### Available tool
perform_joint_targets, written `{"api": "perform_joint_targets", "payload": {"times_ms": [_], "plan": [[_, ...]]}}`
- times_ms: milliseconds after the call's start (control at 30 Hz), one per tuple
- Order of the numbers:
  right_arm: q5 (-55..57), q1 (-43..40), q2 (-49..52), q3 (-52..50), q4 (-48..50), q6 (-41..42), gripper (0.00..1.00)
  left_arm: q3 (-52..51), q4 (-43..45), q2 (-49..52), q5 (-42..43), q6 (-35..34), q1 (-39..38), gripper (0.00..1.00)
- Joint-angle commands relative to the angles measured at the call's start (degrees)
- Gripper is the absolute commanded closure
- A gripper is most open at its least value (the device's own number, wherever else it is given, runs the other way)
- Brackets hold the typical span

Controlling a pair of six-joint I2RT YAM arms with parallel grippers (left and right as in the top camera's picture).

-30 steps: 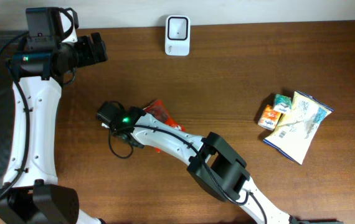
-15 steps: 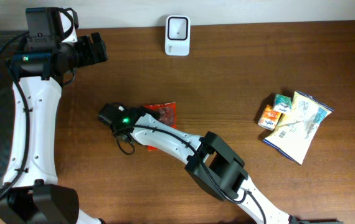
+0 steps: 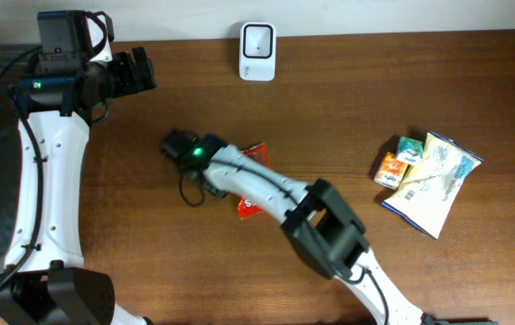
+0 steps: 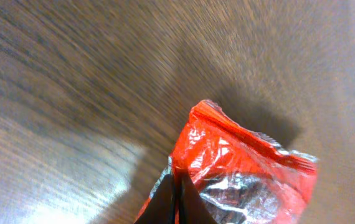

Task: Scan the item barcode

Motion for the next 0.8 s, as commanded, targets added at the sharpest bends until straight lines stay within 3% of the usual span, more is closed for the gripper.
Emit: {"api": "perform_joint_targets", "payload": {"times_ms": [0, 333, 367, 400, 433, 533, 633, 767], "plan": [[-19.32, -5.46, -4.7, 0.85, -2.21, 1.11, 0.96, 0.11, 0.09, 0.31, -0.22, 0.94, -0.17, 0.01], [-40.3, -17.92, -6.67, 0.85, -7.65, -0.98, 0.96, 0.11, 0.09, 0.31, -0.22, 0.96, -0.17, 0.01], [-41.27, -19.26, -6.78, 0.85, -8.13, -0.96, 0.92, 0.11, 0.09, 0.31, -0.22, 0.96, -0.17, 0.01], [-42.45, -20.48, -6.88, 0.85, -8.81, -0.94, 0.73, 0.11, 0.09, 0.31, -0.22, 0.96, -0.17, 0.01], [-43.71, -21.77, -6.88, 0.85, -9.66, -0.96, 0.66, 0.11, 0.09, 0.31, -0.22, 0.94, -0.17, 0.01], [-46.53, -26.36, -6.86, 0.85, -12.48, -1.51, 0.59, 0.11, 0.09, 0.31, -0.22, 0.96, -0.07, 0.01], [-49.55, -31.28, -6.58, 0.63, -15.17, -3.67, 0.4, 0.11, 0.11, 0.31, -0.22, 0.96, -0.07, 0.01], [-54.45, -34.01, -6.29, -3.54, -15.04, -7.87, 0.41, 0.11, 0.09, 0.31, -0.22, 0.96, -0.07, 0.01]]}}
